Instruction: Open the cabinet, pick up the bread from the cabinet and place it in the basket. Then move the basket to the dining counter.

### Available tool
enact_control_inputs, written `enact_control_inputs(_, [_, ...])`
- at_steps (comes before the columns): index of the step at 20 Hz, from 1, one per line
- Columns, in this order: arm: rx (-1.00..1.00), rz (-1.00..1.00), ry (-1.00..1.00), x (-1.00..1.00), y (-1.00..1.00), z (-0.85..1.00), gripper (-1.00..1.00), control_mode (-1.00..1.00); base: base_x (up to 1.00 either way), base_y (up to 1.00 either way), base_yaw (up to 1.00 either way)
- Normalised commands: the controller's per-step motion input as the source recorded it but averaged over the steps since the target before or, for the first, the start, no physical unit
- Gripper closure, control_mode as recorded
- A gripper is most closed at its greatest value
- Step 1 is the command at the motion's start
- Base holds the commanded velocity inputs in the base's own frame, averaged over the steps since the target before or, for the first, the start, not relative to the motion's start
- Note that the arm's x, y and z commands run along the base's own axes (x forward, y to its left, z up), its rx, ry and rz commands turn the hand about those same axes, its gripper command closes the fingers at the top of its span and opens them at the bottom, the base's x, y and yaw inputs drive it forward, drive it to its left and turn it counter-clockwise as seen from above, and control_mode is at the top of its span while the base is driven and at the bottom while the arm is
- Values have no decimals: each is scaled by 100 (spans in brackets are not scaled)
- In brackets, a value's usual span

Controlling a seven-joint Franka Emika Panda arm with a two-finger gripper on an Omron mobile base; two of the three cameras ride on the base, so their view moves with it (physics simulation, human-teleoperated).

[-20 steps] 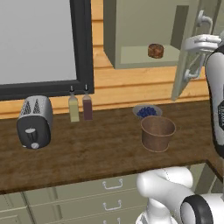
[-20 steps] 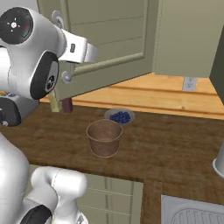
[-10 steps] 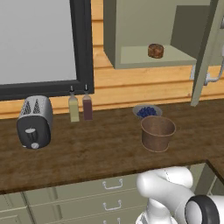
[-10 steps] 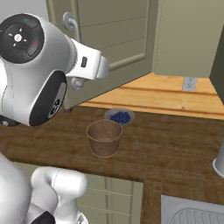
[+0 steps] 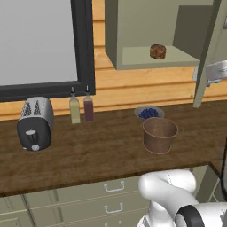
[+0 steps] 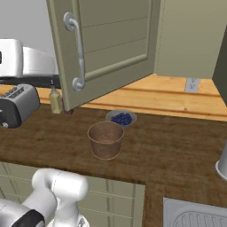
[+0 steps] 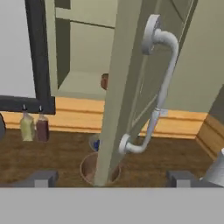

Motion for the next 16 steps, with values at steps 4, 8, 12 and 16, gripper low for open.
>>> enact_control_inputs(4, [-73,-4,43,12,100,-9,-100,-100,0,0,0])
enact_control_inputs(8, [-61,-1,75,88,79,-4,-100,-100,0,0,0])
enact_control_inputs(12, [-51,0,62,100,37,-26,-100,-100,0,0,0])
enact_control_inputs(16, [-27,0,28,88,-53,-68,-100,-100,0,0,0])
